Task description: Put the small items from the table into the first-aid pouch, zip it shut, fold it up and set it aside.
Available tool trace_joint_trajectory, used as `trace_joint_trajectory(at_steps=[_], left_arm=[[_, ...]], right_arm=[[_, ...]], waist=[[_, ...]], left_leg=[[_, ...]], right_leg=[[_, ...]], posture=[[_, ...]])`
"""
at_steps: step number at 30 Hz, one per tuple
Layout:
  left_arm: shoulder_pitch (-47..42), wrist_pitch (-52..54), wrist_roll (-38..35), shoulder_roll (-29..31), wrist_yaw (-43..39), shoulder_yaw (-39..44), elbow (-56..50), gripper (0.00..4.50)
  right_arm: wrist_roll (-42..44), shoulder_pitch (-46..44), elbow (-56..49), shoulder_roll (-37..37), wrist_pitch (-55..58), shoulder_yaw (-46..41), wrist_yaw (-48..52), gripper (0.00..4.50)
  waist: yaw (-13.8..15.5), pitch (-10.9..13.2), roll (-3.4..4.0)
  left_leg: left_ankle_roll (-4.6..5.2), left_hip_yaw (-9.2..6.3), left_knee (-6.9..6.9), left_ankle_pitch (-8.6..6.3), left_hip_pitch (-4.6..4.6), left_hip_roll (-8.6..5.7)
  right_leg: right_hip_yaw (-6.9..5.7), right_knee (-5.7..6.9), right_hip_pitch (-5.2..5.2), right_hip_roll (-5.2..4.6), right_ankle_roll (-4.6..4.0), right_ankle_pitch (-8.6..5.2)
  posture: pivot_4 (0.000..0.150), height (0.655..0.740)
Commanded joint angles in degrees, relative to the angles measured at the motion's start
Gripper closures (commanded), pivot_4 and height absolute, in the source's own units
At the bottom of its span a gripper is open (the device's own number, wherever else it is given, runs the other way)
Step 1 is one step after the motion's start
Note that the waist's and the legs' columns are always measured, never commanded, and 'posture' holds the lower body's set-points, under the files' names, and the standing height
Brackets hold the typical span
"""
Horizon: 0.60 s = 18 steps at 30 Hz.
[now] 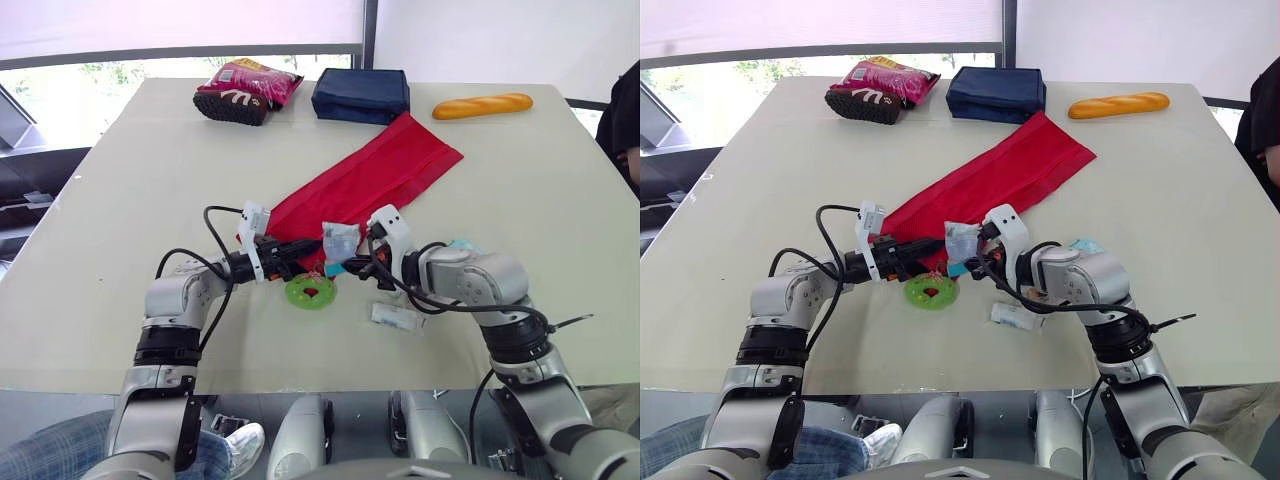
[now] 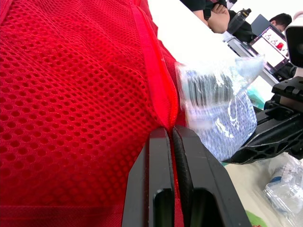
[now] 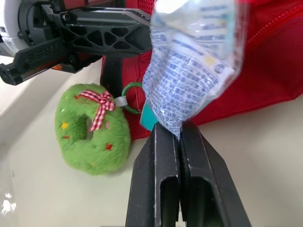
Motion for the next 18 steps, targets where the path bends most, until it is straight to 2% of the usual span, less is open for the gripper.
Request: trace_joint_trajectory(at_steps=[1, 7, 18], left_arm=[[-0.3, -1.2, -0.6, 0.4, -1.0, 0.0, -2.2, 4.5], [-0.9, -3.5, -0.8, 0.9, -2.8, 0.5, -2.0, 4.5], [-1.9, -5.2, -1.4, 0.5, -3.3, 1.7, -1.6, 4.5]], right_arm=[[1.3, -1.3, -0.8, -0.3, 0.3, -2.1, 0.9, 4.47], [4.9, -1.3, 0.9, 0.1, 5.8, -6.4, 1.5, 4.47], [7.3, -0.5, 3.7, 1.5, 11.7, -8.5, 1.5, 4.47]], waist=[[0.0, 0.0, 0.0], [0.0, 0.0, 0.0], [0.0, 0.0, -0.01]], left_leg=[[0.0, 0.0, 0.0, 0.0, 0.0, 0.0], [0.0, 0.0, 0.0, 0.0, 0.0, 0.0], [0.0, 0.0, 0.0, 0.0, 0.0, 0.0]], right_leg=[[0.0, 0.0, 0.0, 0.0, 0.0, 0.0], [0.0, 0.01, 0.0, 0.0, 0.0, 0.0], [0.0, -0.01, 0.0, 0.0, 0.0, 0.0]], posture=[[0.15, 0.7164], [0.15, 0.7164], [0.15, 0.7164]])
